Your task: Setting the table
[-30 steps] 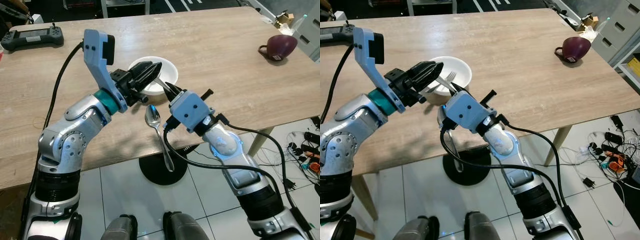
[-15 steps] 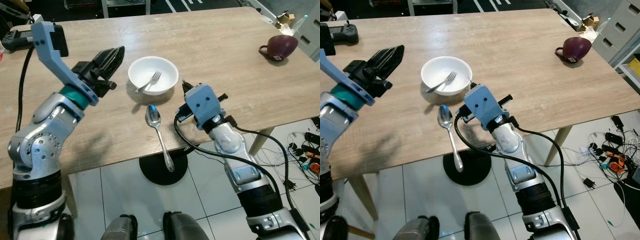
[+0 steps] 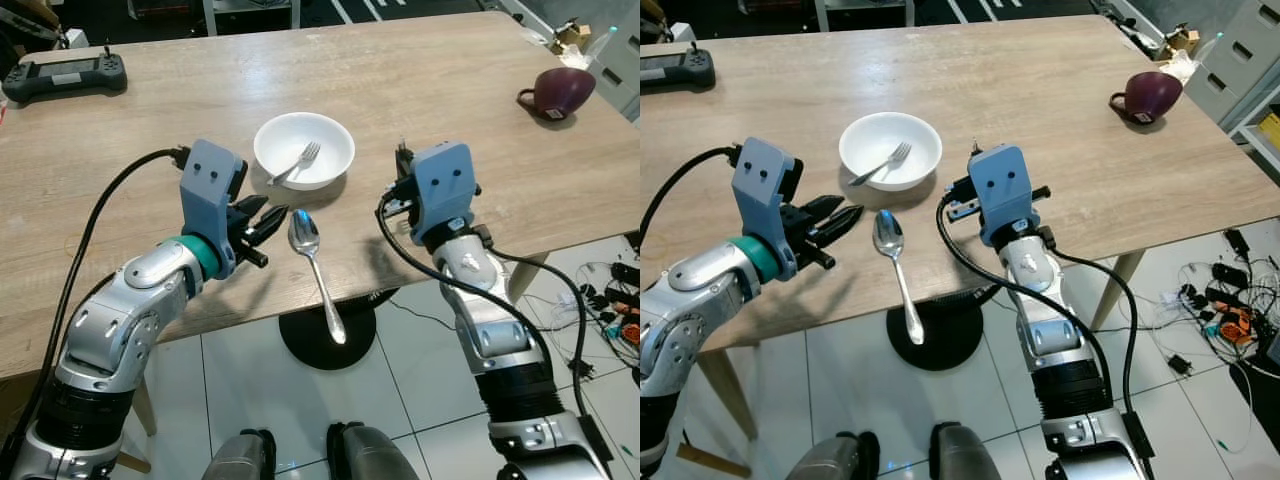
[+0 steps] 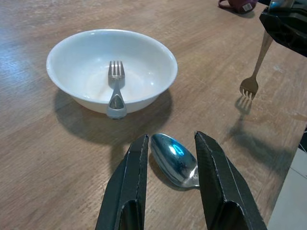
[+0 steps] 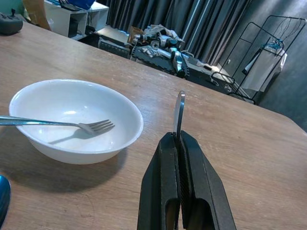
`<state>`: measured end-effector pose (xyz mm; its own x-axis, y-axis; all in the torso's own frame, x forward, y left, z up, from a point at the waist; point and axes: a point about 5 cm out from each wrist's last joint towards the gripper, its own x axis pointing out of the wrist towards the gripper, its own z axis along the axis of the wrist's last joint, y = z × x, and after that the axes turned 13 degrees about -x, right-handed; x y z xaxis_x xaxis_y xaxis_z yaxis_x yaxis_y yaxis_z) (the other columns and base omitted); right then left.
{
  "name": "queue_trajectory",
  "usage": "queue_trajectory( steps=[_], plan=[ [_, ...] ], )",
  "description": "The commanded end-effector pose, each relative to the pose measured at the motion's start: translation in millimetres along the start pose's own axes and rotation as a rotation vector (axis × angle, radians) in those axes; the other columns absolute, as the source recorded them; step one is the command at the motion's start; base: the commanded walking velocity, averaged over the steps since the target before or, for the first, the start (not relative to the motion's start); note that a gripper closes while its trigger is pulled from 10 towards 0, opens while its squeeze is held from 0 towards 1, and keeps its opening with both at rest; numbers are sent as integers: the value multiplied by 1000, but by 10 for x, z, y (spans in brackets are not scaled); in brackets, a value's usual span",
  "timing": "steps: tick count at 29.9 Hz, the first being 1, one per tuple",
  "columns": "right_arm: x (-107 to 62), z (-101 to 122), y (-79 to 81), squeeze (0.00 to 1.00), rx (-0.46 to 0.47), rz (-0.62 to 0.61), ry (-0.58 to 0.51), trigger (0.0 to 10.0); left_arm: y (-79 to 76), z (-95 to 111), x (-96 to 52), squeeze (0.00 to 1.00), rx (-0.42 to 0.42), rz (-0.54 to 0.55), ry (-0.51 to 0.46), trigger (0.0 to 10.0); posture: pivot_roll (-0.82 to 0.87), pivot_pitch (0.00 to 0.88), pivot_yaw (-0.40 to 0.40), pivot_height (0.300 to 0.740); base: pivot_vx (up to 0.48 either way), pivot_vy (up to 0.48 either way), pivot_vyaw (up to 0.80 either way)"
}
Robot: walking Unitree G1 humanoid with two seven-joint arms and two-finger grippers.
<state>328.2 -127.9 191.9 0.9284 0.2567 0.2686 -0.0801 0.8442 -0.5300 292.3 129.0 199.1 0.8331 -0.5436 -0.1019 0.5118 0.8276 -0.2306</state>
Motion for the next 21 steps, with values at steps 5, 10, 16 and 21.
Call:
queue_trajectory(
  steps=[5,10,16,21],
  plan=[
    [-33,-68,32,0,26,1,29,0,-48,3,16,0,13,-15,-2,10000,-103,87,15,740,0,0,0],
    [-25,-60,6,0,44,-17,31,2392,-92,-33,0,0,93,-44,16,10000,-106,89,17,740,0,0,0],
    [-15,-25,-126,0,191,-101,26,10000,-216,-141,-127,0,465,-169,56,10000,-101,89,21,740,0,0,0],
    [2,17,-188,0,274,-134,12,10000,-293,-199,-175,0,609,-236,70,10000,-101,85,24,740,0,0,0]
  ],
)
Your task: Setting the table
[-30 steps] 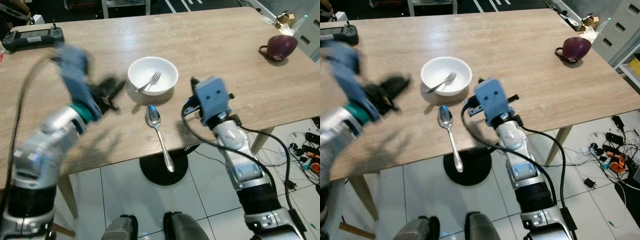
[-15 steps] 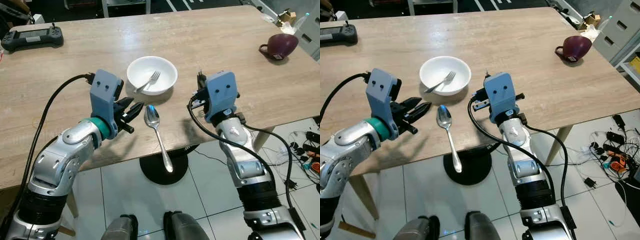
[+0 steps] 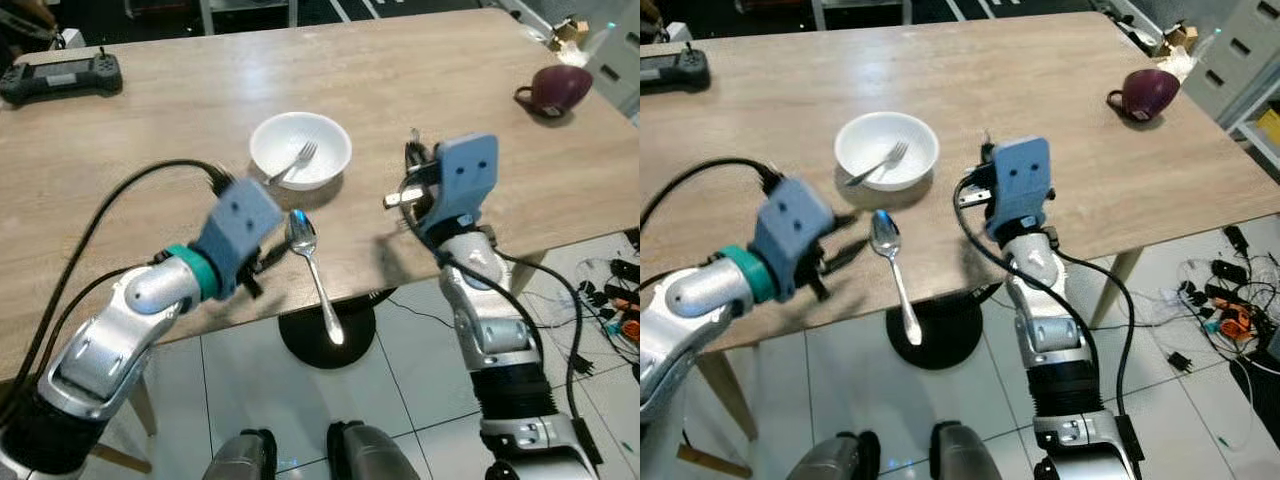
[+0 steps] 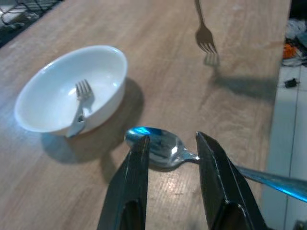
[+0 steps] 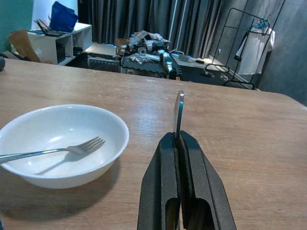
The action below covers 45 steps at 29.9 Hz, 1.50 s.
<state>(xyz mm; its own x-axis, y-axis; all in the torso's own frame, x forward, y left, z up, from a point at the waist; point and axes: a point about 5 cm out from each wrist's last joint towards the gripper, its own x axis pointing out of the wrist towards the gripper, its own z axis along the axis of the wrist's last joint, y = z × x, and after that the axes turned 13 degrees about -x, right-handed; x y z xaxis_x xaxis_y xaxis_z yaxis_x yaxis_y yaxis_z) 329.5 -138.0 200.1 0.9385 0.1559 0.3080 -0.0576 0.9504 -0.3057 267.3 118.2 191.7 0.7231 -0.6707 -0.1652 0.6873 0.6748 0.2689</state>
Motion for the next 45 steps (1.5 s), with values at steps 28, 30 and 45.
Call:
queue_trajectory(
  steps=[28,30,45],
  plan=[
    [-21,-69,-23,0,-15,46,48,0,-206,67,-19,0,361,-107,-109,10000,-102,71,19,740,0,0,0],
    [-22,-80,-19,0,-23,49,54,0,-205,62,-19,0,363,-107,-110,10000,-102,71,19,740,0,0,0],
    [10,35,-111,0,52,-10,-1,0,-194,54,-6,0,370,-95,-119,10000,-102,77,19,740,0,0,0]
  ],
)
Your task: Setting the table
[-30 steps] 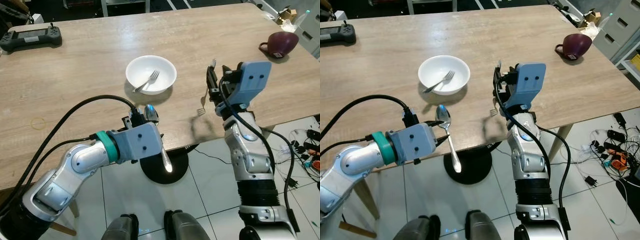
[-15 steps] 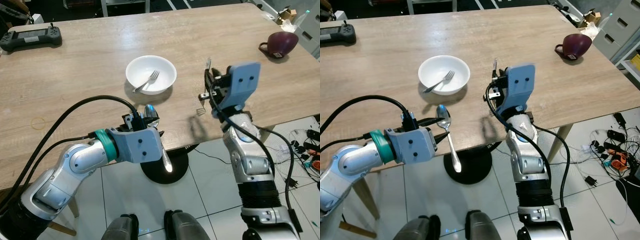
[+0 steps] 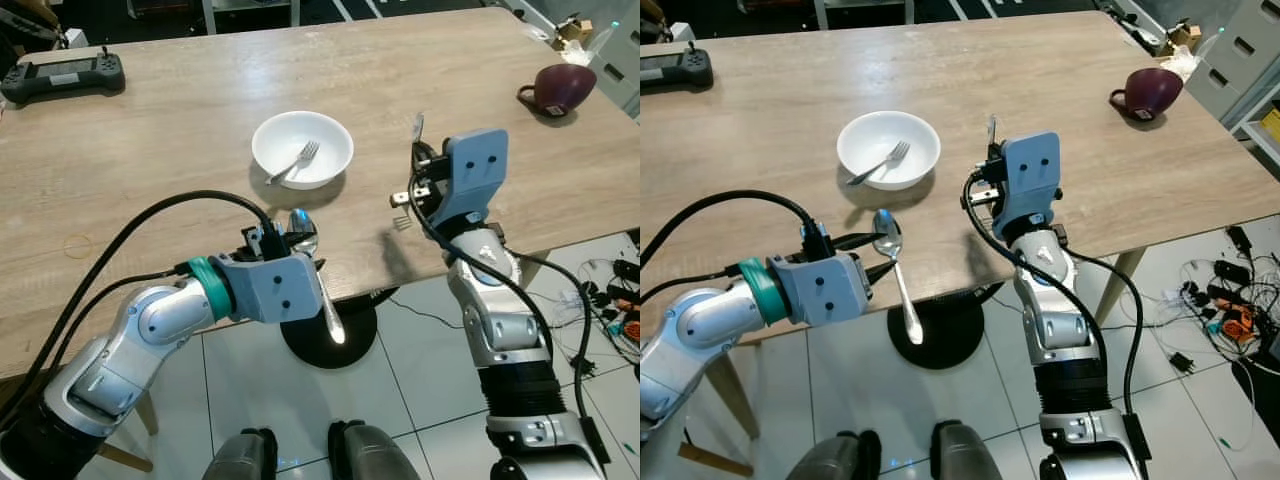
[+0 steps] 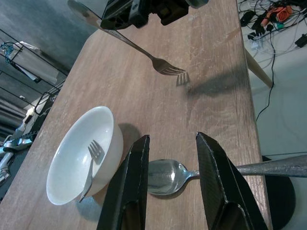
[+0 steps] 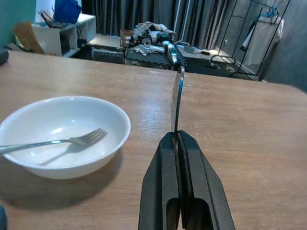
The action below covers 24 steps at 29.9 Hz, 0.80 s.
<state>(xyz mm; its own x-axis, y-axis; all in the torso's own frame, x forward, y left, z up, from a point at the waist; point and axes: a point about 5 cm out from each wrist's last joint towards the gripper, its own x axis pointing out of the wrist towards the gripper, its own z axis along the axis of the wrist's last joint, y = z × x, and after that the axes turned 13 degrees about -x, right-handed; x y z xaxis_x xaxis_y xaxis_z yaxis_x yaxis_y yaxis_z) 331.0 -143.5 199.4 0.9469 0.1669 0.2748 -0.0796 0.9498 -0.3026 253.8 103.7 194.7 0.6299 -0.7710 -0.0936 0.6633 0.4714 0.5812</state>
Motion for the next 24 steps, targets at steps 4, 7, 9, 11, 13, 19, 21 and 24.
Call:
queue_trajectory(
  steps=[4,7,9,11,13,19,21,24],
  plan=[
    [19,177,-103,0,98,-48,-90,0,0,-5,-1,0,15,10,-6,10000,-101,77,19,740,0,0,0],
    [69,481,-250,0,252,-98,-211,0,86,36,-22,0,37,41,-26,10000,-98,78,22,740,0,0,0],
    [87,574,-299,0,302,-110,-237,0,106,31,-32,0,44,42,-22,10000,-98,78,22,740,0,0,0],
    [96,597,-314,0,337,-117,-237,0,106,19,-35,0,49,41,-18,10000,-99,78,23,740,0,0,0],
    [102,578,-317,0,362,-120,-223,0,98,16,-33,0,50,38,-18,10000,-101,79,22,740,0,0,0],
    [83,407,-321,0,378,-140,-135,10000,3,-8,-49,0,69,-17,-5,10000,-100,80,21,740,0,0,0],
    [41,305,-314,0,353,-148,-92,10000,-54,-48,-106,0,107,-67,11,10000,-99,83,20,740,0,0,0],
    [20,261,-314,0,345,-156,-71,10000,-77,-77,-147,0,170,-102,24,10000,-99,83,20,740,0,0,0]
  ],
)
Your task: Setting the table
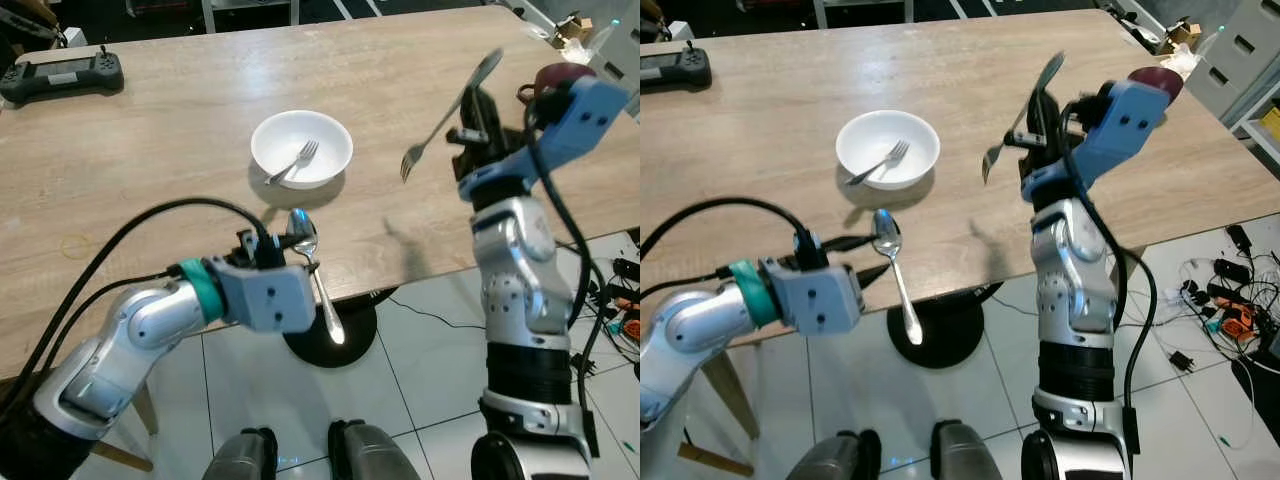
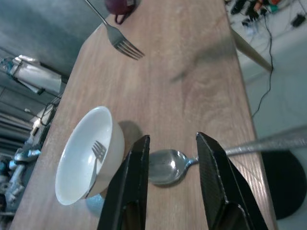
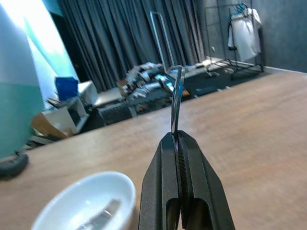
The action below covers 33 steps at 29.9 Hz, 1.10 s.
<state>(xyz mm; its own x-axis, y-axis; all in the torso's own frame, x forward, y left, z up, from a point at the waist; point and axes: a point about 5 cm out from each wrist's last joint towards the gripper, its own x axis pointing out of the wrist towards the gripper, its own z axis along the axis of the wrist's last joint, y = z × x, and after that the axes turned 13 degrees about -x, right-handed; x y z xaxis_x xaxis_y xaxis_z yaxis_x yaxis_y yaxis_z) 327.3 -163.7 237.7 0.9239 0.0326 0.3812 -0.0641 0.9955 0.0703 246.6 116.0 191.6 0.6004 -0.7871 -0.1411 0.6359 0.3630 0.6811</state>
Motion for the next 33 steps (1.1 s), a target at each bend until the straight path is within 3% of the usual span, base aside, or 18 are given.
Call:
queue_trajectory(
  steps=[1,6,10,11,16,17,18,19,29,33],
  plan=[
    [-19,-37,-27,0,-7,-15,22,10000,-73,-19,-5,0,31,-47,6,10000,-99,83,20,740,0,0,0],
    [-44,-86,-35,0,-8,-19,48,10000,-246,-161,-204,0,183,-216,61,10000,-96,83,21,740,0,0,0],
    [-43,-87,-34,0,-6,-17,53,10000,-291,-195,-251,0,206,-251,72,10000,-95,83,21,740,0,0,0],
    [-41,-97,-32,0,-5,-17,56,10000,-345,-256,-257,1000,212,-270,82,10000,-92,82,19,740,0,0,0],
    [-29,-107,-13,0,-3,-9,57,10000,-363,-453,-123,1000,262,-217,98,10000,-99,80,11,740,0,0,0],
    [-24,-105,-10,0,-5,-8,57,10000,-351,-476,-84,718,278,-208,94,10000,-101,80,8,740,0,0,0],
    [-24,-105,-10,0,-5,-8,57,10000,-351,-476,-84,718,278,-208,94,10000,-101,80,8,740,0,0,0],
    [-20,-102,-6,0,-6,-4,57,10000,-345,-503,-40,0,292,-200,87,10000,-103,80,7,740,0,0,0],
    [1,-91,8,0,-11,9,55,10000,-362,-591,126,0,338,-197,47,10000,-112,76,2,740,0,0,0],
    [15,-90,22,0,-11,15,54,10000,-404,-582,261,0,360,-193,-22,10000,-119,74,0,740,0,0,0]
  ],
)
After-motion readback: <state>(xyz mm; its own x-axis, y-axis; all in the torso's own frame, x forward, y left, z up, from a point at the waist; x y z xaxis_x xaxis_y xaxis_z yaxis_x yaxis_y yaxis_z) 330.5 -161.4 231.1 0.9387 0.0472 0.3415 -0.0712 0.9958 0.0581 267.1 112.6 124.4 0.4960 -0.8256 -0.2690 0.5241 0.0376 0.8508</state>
